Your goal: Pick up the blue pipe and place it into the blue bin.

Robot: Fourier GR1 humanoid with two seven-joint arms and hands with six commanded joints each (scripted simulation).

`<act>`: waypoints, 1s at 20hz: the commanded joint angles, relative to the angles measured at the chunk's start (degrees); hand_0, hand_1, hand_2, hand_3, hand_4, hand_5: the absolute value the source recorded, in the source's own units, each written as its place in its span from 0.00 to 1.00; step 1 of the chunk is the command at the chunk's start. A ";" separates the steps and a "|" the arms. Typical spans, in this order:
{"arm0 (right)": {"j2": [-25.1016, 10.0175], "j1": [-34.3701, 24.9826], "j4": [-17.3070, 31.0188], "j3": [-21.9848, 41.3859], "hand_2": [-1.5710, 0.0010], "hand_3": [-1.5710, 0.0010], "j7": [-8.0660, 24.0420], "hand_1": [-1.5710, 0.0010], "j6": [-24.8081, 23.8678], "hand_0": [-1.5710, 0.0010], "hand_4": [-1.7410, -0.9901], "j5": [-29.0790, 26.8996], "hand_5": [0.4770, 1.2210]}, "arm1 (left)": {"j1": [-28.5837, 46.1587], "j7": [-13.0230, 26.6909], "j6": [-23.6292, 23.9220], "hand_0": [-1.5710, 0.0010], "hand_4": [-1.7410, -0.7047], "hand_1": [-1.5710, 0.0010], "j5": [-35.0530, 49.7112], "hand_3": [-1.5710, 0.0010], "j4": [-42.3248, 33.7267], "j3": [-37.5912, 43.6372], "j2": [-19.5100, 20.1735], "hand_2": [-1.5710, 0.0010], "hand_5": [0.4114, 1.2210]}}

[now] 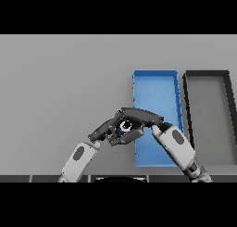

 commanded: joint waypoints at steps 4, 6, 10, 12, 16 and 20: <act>0.41 0.33 -1.30 0.40 0.08 0.11 -2.12 0.08 -0.48 0.08 0.35 3.07 0.76 | 0.07 -1.78 -0.65 0.00 0.02 0.00 -0.40 0.10 -0.06 0.58 -0.55 0.02 1.00; 0.77 1.11 -1.46 0.86 0.05 0.07 -4.51 0.05 0.17 0.05 0.34 3.82 0.85 | -0.24 -2.10 -0.20 0.00 0.01 0.00 -1.37 0.10 0.46 0.47 -1.29 0.01 1.00; 2.16 2.90 -2.14 -0.16 0.02 0.03 0.43 0.02 -0.77 0.02 0.33 -0.92 0.94 | -0.01 -1.14 -0.59 0.00 0.01 0.00 -1.64 0.09 -0.10 0.67 -1.53 0.01 1.00; 3.00 3.41 -2.55 -0.51 0.01 0.02 0.91 0.01 -1.12 0.01 0.33 -0.97 0.96 | 0.06 -2.63 -0.63 0.00 0.01 0.00 -2.19 0.20 -0.30 1.15 -1.12 0.00 1.00; 3.88 4.09 -3.63 -1.18 0.01 0.01 0.78 0.01 -1.53 0.01 0.32 0.48 0.98 | 0.04 -3.84 -3.67 0.52 0.41 0.55 -4.40 0.66 -0.37 1.76 0.35 0.56 1.00; 5.82 2.89 -3.13 -1.91 0.00 0.00 4.63 0.00 -1.56 0.00 0.32 1.58 0.99 | -0.59 -0.44 -5.77 0.80 0.63 0.82 -5.66 0.86 0.60 2.54 -0.47 0.82 0.71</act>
